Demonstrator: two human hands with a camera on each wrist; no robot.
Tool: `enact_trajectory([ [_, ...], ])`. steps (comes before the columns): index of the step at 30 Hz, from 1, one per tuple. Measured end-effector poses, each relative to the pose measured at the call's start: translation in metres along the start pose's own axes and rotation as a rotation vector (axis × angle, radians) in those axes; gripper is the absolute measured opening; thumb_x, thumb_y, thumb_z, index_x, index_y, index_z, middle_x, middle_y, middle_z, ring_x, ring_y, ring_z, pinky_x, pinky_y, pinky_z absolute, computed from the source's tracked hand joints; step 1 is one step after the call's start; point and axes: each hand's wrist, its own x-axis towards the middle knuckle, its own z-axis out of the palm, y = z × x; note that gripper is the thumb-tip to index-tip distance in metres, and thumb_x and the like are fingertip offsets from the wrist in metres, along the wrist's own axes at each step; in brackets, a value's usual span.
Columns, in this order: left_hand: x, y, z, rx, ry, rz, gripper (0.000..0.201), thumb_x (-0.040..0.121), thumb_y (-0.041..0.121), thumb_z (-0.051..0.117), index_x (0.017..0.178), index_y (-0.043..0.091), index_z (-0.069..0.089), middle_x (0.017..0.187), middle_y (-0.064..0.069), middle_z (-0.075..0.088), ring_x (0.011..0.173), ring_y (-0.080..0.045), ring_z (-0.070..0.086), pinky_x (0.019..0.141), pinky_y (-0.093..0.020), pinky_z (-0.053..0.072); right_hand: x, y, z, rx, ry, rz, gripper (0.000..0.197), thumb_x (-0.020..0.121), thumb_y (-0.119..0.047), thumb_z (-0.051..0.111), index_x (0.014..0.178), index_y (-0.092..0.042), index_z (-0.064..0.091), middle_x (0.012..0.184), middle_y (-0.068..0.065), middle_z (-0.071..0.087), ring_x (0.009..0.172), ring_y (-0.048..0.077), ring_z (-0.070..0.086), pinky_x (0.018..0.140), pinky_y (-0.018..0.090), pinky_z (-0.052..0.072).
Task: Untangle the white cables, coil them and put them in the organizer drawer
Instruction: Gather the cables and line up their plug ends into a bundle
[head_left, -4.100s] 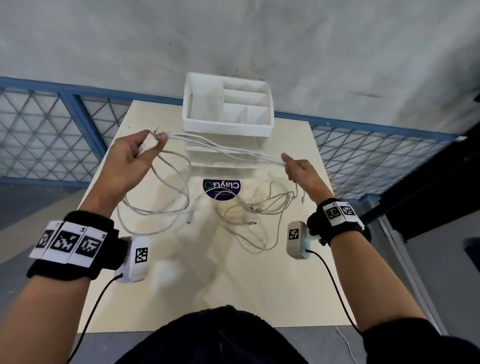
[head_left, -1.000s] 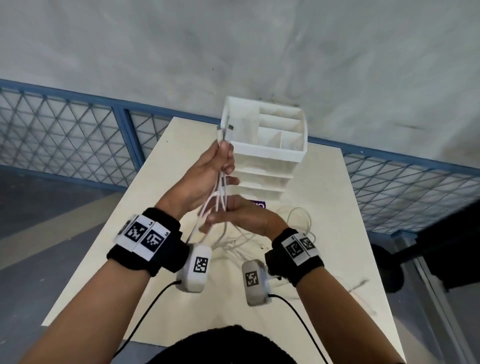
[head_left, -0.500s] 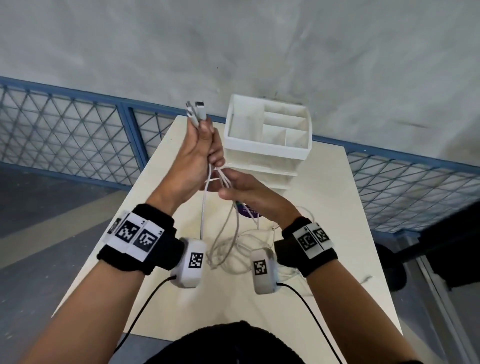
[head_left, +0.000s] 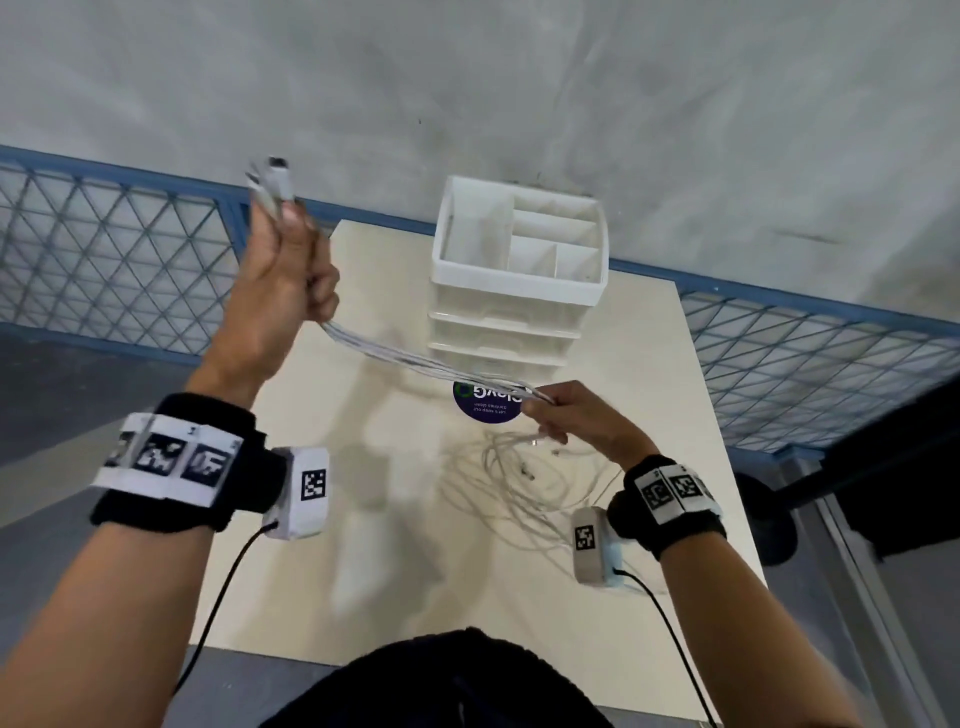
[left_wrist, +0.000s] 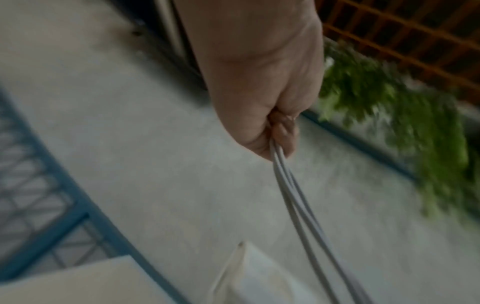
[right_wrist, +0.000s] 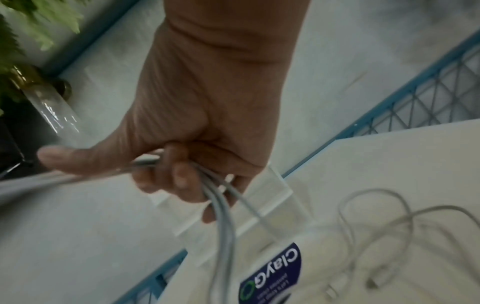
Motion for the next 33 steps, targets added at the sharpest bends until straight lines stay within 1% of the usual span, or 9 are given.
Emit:
enact_trajectory([
  [2, -0.009, -0.011, 0.008, 0.212, -0.084, -0.048, 0.047, 0.088, 0.057, 0.038, 0.110, 0.016, 0.043, 0.064, 0.009, 0.046, 0.049, -0.006, 0.042, 0.042, -0.018, 0.038, 0.002, -0.005, -0.003, -0.033, 0.079, 0.014, 0.062, 0.086, -0.061, 0.044, 0.061, -0.004, 0.045, 0.060, 0.015, 0.034, 0.049, 0.017, 0.033, 0.057, 0.025, 0.035],
  [3, -0.013, -0.017, 0.015, 0.318, -0.135, -0.085, 0.056, 0.088, 0.057, 0.040, 0.120, 0.011, 0.042, 0.082, -0.003, 0.063, 0.065, -0.015, 0.062, 0.053, -0.029, 0.054, 0.004, -0.010, -0.004, -0.041, 0.109, 0.027, 0.064, 0.091, -0.062, 0.035, 0.061, -0.006, 0.044, 0.060, 0.015, 0.034, 0.052, 0.020, 0.033, 0.059, 0.027, 0.033],
  [5, -0.020, -0.028, 0.031, 0.465, -0.203, -0.170, 0.063, 0.089, 0.047, 0.049, 0.128, -0.001, 0.041, 0.122, -0.028, 0.056, 0.108, -0.030, 0.059, 0.085, -0.047, 0.049, 0.011, -0.023, -0.001, -0.095, 0.139, 0.030, 0.063, 0.095, -0.057, 0.028, 0.056, -0.010, 0.042, 0.051, 0.007, 0.037, 0.049, 0.016, 0.035, 0.057, 0.027, 0.032],
  [9, -0.028, -0.045, 0.060, 0.476, -0.454, -0.251, 0.047, 0.068, 0.051, 0.074, 0.103, 0.021, 0.065, 0.096, 0.002, 0.070, 0.080, -0.008, 0.063, 0.074, -0.026, 0.047, 0.021, -0.051, 0.013, -0.169, 0.119, -0.037, 0.057, 0.100, -0.038, 0.035, 0.048, -0.015, 0.039, 0.036, -0.008, 0.037, 0.037, 0.004, 0.034, 0.051, 0.019, 0.031],
  [12, -0.028, -0.050, 0.062, 0.528, -0.515, -0.274, 0.016, 0.081, 0.033, 0.068, 0.072, 0.020, 0.071, 0.065, 0.010, 0.067, 0.061, 0.002, 0.056, 0.064, -0.016, 0.041, 0.022, -0.066, 0.014, -0.072, 0.104, -0.075, 0.055, 0.101, -0.032, 0.034, 0.049, -0.014, 0.042, 0.040, -0.007, 0.037, 0.037, 0.005, 0.032, 0.044, 0.014, 0.029],
  [14, -0.026, -0.044, 0.059, 0.561, -0.478, -0.210, 0.026, 0.085, 0.031, 0.064, 0.060, 0.023, 0.062, 0.051, 0.009, 0.056, 0.051, 0.000, 0.045, 0.055, -0.018, 0.035, 0.022, -0.066, 0.010, 0.025, 0.059, -0.087, 0.054, 0.101, -0.034, 0.033, 0.053, -0.013, 0.046, 0.046, 0.001, 0.036, 0.040, 0.012, 0.029, 0.043, 0.018, 0.028],
  [18, -0.014, -0.025, 0.048, 0.563, -0.225, -0.058, 0.031, 0.088, 0.038, 0.058, 0.060, 0.024, 0.054, 0.060, -0.009, 0.046, 0.051, -0.008, 0.037, 0.051, -0.022, 0.031, 0.026, -0.040, 0.002, 0.093, 0.099, -0.083, 0.048, 0.093, -0.035, 0.031, 0.052, -0.010, 0.040, 0.046, 0.006, 0.031, 0.042, 0.017, 0.027, 0.047, 0.026, 0.028],
  [25, -0.005, -0.008, 0.018, 0.639, -0.022, 0.014, 0.036, 0.092, 0.031, 0.055, 0.057, 0.024, 0.049, 0.056, -0.003, 0.044, 0.048, -0.003, 0.038, 0.050, -0.018, 0.031, 0.032, 0.012, 0.009, 0.094, 0.239, 0.081, 0.060, 0.099, -0.035, 0.041, 0.045, -0.012, 0.032, 0.034, -0.006, 0.031, 0.036, 0.010, 0.028, 0.050, 0.027, 0.027],
  [33, 0.002, -0.021, 0.009, 0.720, 0.073, -0.058, 0.038, 0.092, 0.038, 0.053, 0.056, 0.026, 0.047, 0.054, 0.003, 0.043, 0.042, 0.001, 0.042, 0.047, -0.015, 0.029, 0.045, -0.022, 0.013, -0.006, -0.166, 0.148, 0.083, 0.083, -0.073, 0.010, 0.089, -0.013, 0.066, 0.085, 0.007, 0.072, 0.074, 0.018, 0.066, 0.064, 0.021, 0.050],
])
